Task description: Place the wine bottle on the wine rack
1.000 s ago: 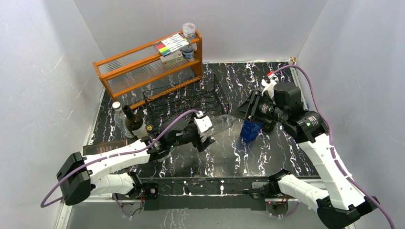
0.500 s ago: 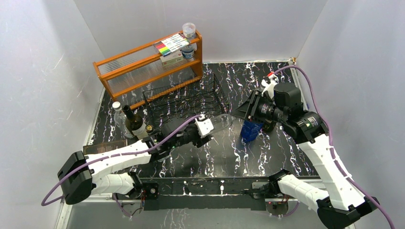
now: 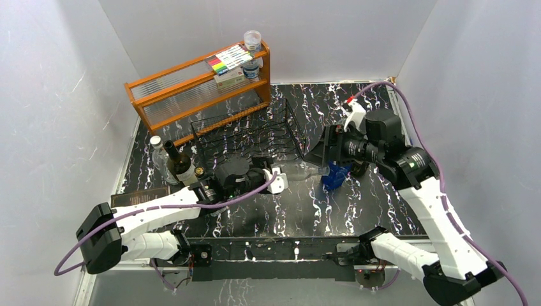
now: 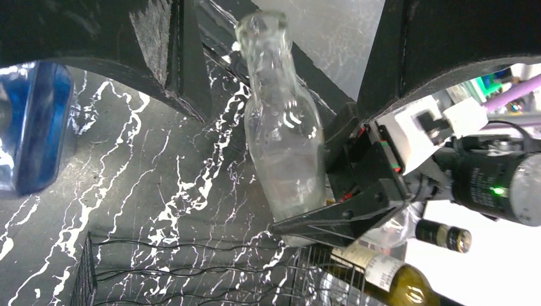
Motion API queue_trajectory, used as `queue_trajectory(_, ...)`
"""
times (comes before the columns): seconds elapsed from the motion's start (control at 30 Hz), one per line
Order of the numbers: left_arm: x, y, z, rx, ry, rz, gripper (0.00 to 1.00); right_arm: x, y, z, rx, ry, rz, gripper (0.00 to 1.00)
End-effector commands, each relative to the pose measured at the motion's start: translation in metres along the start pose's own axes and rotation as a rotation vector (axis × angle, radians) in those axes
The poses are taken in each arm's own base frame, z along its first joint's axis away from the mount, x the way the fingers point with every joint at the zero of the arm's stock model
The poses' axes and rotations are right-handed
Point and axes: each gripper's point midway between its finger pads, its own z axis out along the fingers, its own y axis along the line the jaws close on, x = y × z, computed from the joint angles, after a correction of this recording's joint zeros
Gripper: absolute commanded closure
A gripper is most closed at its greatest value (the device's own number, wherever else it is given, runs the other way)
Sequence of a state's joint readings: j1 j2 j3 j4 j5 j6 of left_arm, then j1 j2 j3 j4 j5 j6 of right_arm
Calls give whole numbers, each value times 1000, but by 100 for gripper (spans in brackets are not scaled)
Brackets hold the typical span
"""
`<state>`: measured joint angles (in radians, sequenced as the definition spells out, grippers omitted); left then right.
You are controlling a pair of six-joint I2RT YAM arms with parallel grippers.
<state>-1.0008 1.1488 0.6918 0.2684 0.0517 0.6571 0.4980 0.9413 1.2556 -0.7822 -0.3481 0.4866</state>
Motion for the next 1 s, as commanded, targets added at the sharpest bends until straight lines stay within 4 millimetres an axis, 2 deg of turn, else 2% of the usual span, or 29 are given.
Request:
queue_trajectory(0.0, -68, 58, -11, -133, -156, 225, 100, -14, 6, 4, -29, 51, -184, 6)
queue_trajectory(0.17, -79, 65, -17, -151, -180, 286, 100, -20, 19, 16, -57, 87, -241, 6)
queue_trajectory(0.4, -83, 66, -24, -151, -187, 320, 100, 10, 54, 31, -126, 174, -317, 5)
queue_trajectory(0.47, -83, 67, -25, -152, -187, 324, 100, 21, 57, 36, -125, 205, -328, 5)
queue_trajectory(0.67, -85, 67, -34, -163, -203, 325, 100, 38, 54, 38, -121, 238, -325, 7)
queue_trajectory(0.97, -89, 66, -42, -165, -226, 327, 100, 44, 49, 45, -108, 267, -309, 26)
